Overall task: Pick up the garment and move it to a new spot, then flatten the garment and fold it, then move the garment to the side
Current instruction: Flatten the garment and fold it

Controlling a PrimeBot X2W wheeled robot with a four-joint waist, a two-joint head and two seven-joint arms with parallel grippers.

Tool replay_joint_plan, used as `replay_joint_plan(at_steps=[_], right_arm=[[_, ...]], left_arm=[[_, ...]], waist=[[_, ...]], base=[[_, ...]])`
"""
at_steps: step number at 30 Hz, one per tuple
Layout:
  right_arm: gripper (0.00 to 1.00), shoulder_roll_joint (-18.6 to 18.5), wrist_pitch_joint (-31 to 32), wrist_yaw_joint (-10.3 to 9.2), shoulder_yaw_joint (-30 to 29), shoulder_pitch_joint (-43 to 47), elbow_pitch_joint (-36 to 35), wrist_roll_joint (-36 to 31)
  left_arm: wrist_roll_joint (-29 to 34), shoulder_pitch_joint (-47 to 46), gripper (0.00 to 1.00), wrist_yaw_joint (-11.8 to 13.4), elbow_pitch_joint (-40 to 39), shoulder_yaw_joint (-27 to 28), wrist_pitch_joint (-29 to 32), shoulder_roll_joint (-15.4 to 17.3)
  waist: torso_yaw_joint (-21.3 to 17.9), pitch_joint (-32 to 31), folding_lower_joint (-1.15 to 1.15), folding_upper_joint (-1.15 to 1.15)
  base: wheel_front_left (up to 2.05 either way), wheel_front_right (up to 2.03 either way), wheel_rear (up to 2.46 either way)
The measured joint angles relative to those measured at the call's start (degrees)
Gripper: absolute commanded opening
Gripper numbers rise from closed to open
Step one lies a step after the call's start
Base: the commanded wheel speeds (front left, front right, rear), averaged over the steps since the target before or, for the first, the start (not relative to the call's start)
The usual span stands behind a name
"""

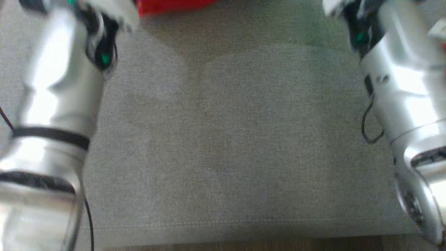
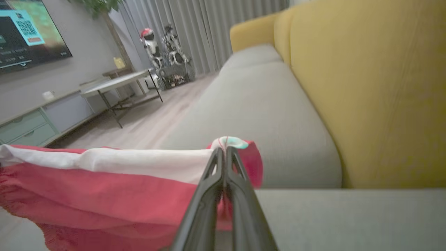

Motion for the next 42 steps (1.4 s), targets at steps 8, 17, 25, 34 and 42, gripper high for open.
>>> replay_joint_plan(at_steps=[8, 17, 25, 34, 42], right_arm=[[0.0, 0.1, -3.5, 0.0, 3.2, 12.0, 6.0, 4.5], [0.0, -0.1, -6.1, 0.0, 4.2, 27.3, 0.1, 5.2], [0.0, -2.6, -5.6, 0.0, -0.4, 46.1, -14.7, 5.1], [0.0, -0.1, 9.1, 0.01, -12.5, 72.1, -45.2, -1.7], [0.0, 1.9, 21.9, 0.01, -17.2, 86.2, -68.3, -5.6]], left_arm=[[-1.3, 17.5, 0.0, -0.1, -2.6, 4.2, 0.0, -2.6], [2.2, 34.7, 0.0, -0.1, -16.5, 3.8, 0.0, -2.7], [3.2, 50.3, 0.0, -0.1, -27.6, 2.5, 0.0, 0.6], [3.1, 65.1, 0.0, 2.3, -39.8, 3.1, 0.8, 2.2], [2.0, 72.8, 0.0, 5.6, -50.9, 3.4, 5.1, 3.9]], waist=[[0.4, -0.9, 0.0, 0.0], [0.8, -5.2, -0.01, 0.0], [0.8, -10.9, -0.01, 0.0], [0.9, -16.6, -0.01, 0.0], [1.1, -18.0, -0.01, 0.01]], base=[[0.0, 0.0, 0.0], [0.0, 0.0, 0.0], [0.0, 0.0, 0.0], [0.0, 0.0, 0.0], [0.0, 0.0, 0.0]])
